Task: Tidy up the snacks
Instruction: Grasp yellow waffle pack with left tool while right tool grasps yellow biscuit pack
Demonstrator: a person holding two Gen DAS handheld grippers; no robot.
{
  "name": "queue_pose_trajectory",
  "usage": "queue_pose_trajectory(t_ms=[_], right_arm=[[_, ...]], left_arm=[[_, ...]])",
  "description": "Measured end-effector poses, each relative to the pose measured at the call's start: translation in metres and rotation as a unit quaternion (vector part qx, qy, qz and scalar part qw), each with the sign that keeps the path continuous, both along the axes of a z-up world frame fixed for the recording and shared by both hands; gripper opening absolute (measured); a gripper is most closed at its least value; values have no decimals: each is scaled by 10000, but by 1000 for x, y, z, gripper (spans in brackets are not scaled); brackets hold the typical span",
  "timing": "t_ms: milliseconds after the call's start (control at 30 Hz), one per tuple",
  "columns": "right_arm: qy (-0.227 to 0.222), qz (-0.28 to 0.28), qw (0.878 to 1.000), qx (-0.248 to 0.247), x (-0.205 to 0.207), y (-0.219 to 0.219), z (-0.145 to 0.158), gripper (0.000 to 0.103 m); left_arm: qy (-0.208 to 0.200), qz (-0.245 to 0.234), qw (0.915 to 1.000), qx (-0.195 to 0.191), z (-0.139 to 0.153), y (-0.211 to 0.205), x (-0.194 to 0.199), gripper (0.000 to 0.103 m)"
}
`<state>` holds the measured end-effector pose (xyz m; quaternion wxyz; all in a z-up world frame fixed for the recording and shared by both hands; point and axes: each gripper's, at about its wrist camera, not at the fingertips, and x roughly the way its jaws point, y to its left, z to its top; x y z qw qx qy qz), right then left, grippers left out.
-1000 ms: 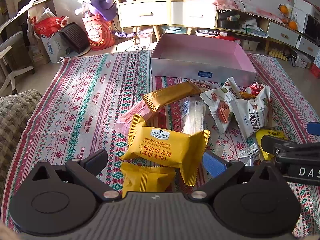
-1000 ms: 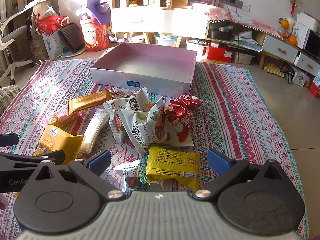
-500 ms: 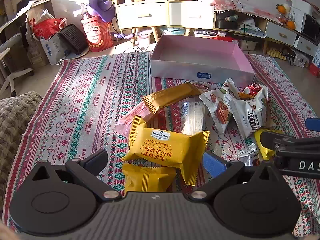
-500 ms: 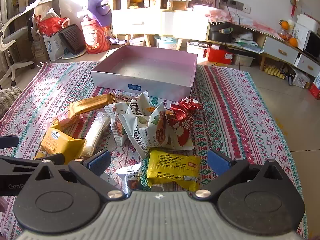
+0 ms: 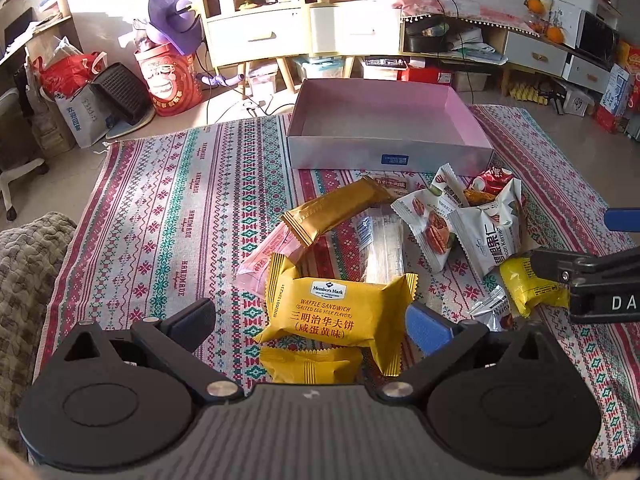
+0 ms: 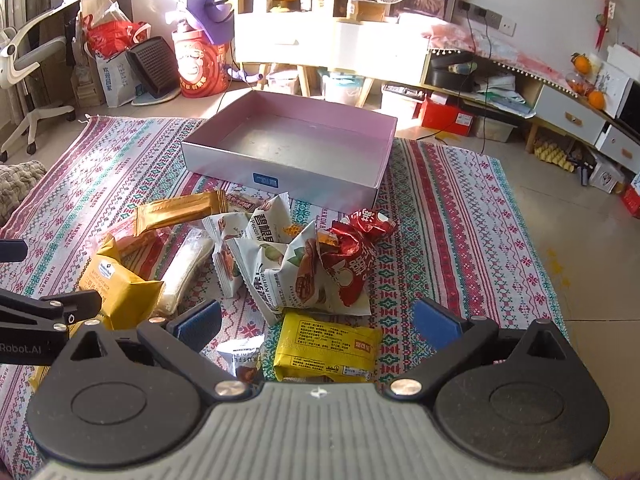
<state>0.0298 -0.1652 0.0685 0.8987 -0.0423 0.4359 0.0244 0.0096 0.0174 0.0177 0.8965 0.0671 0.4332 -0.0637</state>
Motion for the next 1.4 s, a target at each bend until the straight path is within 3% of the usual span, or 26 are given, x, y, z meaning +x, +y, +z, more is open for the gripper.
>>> queue_pose_trajectory(t_ms=[200, 367, 567, 700, 967, 1267, 1400], right_arm=[[252, 41, 9990, 368, 6, -14, 1, 103], [564, 133, 9967, 573, 10, -21, -4, 100], [1110, 73, 9903, 828, 27, -34, -21, 91], [1368, -7, 9852, 1037, 34, -36, -31, 89], [1633, -131, 9812, 1018, 41, -33, -49, 89], [1790, -288, 9788, 951, 47, -30, -65, 80], [1749, -303, 9806, 828, 45, -29, -66, 73]], left_arm=[[465, -401, 9979, -187, -3, 4, 4, 103], [905, -400, 9940, -460, -13, 17, 11, 103], [1459, -379, 9849, -845, -32, 29, 10, 100], [1713, -450, 9807, -824, -43, 27, 8, 94], [1975, -464, 9771, -643, -56, 24, 6, 84], [1834, -570, 9806, -381, -60, 10, -6, 76], [1746, -547, 9825, -353, -57, 13, -7, 61]])
